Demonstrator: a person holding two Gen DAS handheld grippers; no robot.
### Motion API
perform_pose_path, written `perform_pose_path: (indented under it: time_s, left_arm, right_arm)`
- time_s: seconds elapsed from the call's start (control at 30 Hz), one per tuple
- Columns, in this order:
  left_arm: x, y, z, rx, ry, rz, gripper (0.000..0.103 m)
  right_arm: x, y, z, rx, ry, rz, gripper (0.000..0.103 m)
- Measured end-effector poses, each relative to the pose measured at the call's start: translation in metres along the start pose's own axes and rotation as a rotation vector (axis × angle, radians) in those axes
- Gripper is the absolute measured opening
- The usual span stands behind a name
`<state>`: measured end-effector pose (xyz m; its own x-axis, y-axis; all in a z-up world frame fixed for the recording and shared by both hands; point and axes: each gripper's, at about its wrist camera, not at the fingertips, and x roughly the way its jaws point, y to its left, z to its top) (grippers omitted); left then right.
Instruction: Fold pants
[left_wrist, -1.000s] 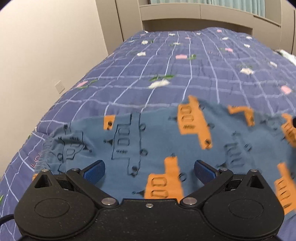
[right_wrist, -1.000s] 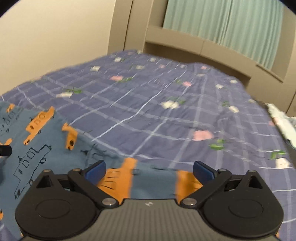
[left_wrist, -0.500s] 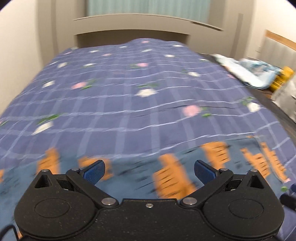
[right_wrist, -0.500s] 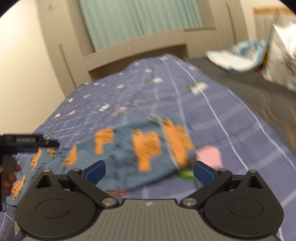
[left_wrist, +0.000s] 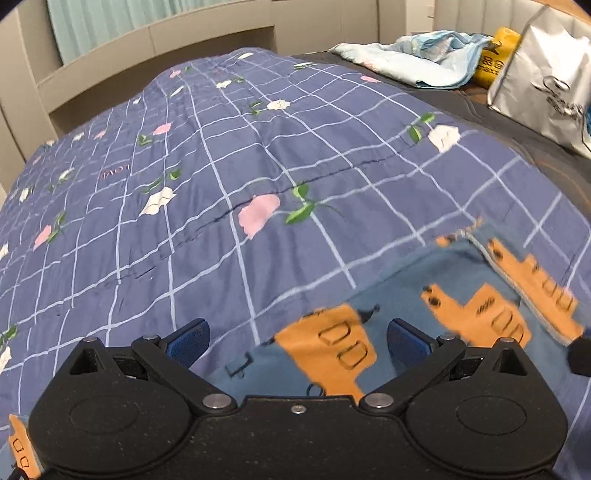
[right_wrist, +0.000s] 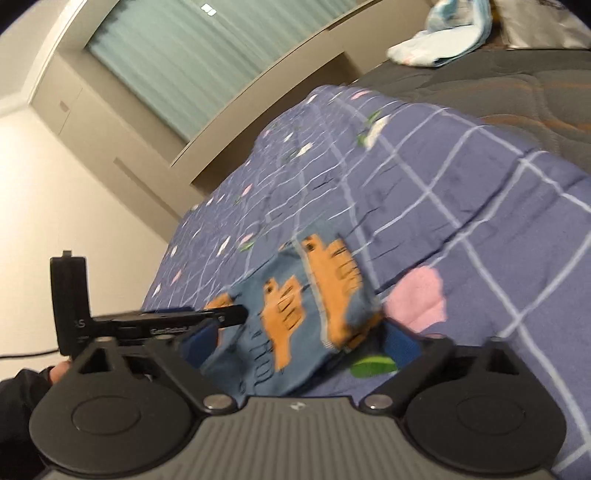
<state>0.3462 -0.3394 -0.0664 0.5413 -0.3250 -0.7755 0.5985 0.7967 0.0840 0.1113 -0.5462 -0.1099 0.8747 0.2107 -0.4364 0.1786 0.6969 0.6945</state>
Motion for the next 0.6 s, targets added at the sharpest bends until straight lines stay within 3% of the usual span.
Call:
perform_pose_path:
  time_s: [0.13, 0.2, 0.27, 0.33, 0.43, 0.6]
  left_arm:
    - [-0.009, -0.007, 0.019, -0.049, -0.017, -0.038, 0.102]
    - [-0.016, -0.017, 0.029, -0.065, -0.031, -0.088, 0.102]
    - [-0.019, -0.029, 0.038, -0.067, -0.025, -0.152, 0.102]
    - [-0.021, -0.043, 0.048, -0.059, -0.003, -0.216, 0.102]
    - [-0.02, -0.061, 0.059, -0.055, 0.041, -0.289, 0.102]
    - [-0.008, -0.079, 0.069, -0.092, 0.151, -0.331, 0.099]
  right_arm:
    - [-0.001, -0.012, -0.002, 0.072, -0.053, -0.047, 0.046]
    - [0.0, -0.008, -0.005, 0.035, -0.071, -0.086, 0.04]
    - [0.002, 0.012, -0.01, -0.139, -0.095, -0.186, 0.035]
    - [0.004, 0.037, -0.02, -0.322, -0.106, -0.251, 0.023]
    - [0.005, 0.057, -0.031, -0.449, -0.109, -0.261, 0.014]
    - [0.013, 0.081, -0.045, -0.604, -0.107, -0.288, 0.012]
